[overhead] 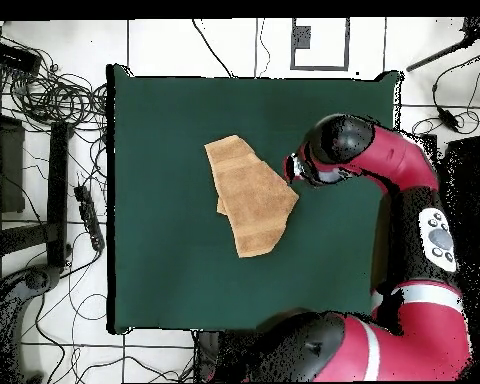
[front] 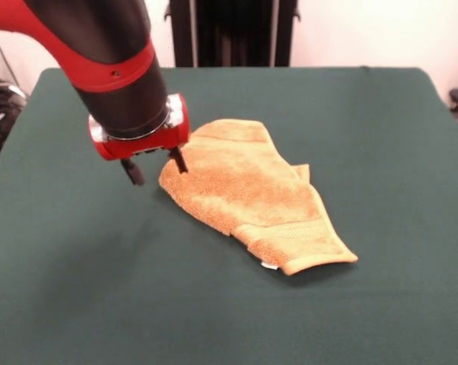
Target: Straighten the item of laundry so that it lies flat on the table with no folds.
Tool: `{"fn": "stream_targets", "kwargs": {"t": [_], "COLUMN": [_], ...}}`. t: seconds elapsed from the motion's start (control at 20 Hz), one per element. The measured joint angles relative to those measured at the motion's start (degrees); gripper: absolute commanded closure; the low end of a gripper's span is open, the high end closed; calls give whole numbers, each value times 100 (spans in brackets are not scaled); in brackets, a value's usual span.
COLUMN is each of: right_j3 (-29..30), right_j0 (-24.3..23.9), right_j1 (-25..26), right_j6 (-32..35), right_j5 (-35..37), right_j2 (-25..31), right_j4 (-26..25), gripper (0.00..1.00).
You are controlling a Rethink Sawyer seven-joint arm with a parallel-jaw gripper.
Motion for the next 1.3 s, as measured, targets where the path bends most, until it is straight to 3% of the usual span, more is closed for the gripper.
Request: {"fn": "stream_targets", "kwargs": {"t": [0.65,1.3], "right_j3": [-508,-506], "right_j0": [786,859], "right_j1": [-37,-35], "right_j6": [175,177], "right_j5": [225,225], "right_j2": [-108,-174], "right_j4": [65,68], "gripper": [0,0]}}
